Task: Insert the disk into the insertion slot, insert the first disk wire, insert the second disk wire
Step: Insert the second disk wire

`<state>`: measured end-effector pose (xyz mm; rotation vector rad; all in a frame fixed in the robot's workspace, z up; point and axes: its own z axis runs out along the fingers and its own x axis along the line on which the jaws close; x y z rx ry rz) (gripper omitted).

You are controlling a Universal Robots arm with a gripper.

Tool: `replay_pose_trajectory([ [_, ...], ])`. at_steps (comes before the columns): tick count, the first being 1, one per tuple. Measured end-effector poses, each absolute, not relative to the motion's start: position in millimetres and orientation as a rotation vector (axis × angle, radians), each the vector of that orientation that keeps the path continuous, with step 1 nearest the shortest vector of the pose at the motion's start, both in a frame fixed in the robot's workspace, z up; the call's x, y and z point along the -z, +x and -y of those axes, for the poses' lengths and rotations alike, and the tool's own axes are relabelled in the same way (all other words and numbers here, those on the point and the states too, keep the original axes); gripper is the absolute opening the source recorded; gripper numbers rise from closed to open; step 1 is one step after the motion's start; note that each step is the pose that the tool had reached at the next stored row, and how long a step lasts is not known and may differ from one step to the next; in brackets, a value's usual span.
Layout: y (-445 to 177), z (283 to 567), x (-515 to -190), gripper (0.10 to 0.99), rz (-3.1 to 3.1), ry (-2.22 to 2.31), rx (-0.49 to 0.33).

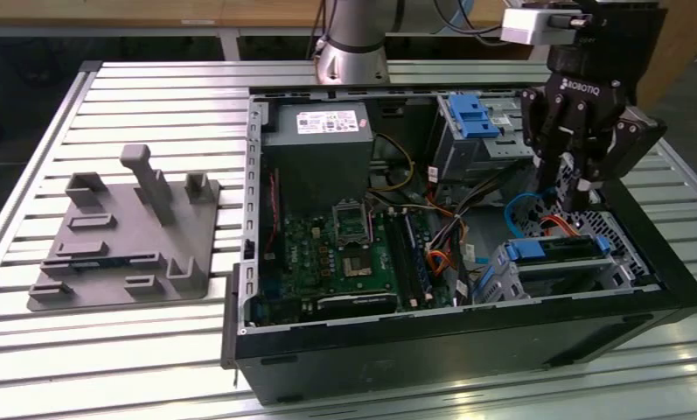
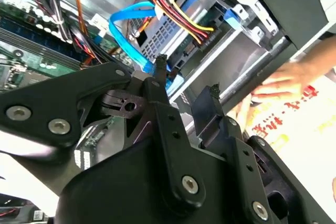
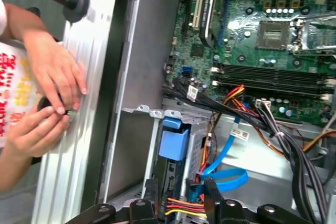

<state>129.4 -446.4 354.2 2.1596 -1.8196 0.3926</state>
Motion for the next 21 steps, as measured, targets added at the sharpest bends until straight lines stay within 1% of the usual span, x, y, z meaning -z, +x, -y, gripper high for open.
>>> replay_pose_trajectory([
  [6,128.9,443.2,-352.9,0.459,1.804,2.175,-0.412],
  [7,128.8,442.9,-352.8,0.388,1.804,2.175,-0.412],
  [15,125.8,439.0,-352.5,0.388,1.804,2.174,-0.413],
  [16,125.7,438.7,-352.4,0.369,1.803,2.174,-0.414],
  [18,125.6,438.4,-352.3,0.369,1.804,2.172,-0.414],
  [20,125.5,438.1,-352.3,0.239,1.808,2.167,-0.414],
  [21,125.6,438.0,-352.2,0.239,1.808,2.164,-0.415],
])
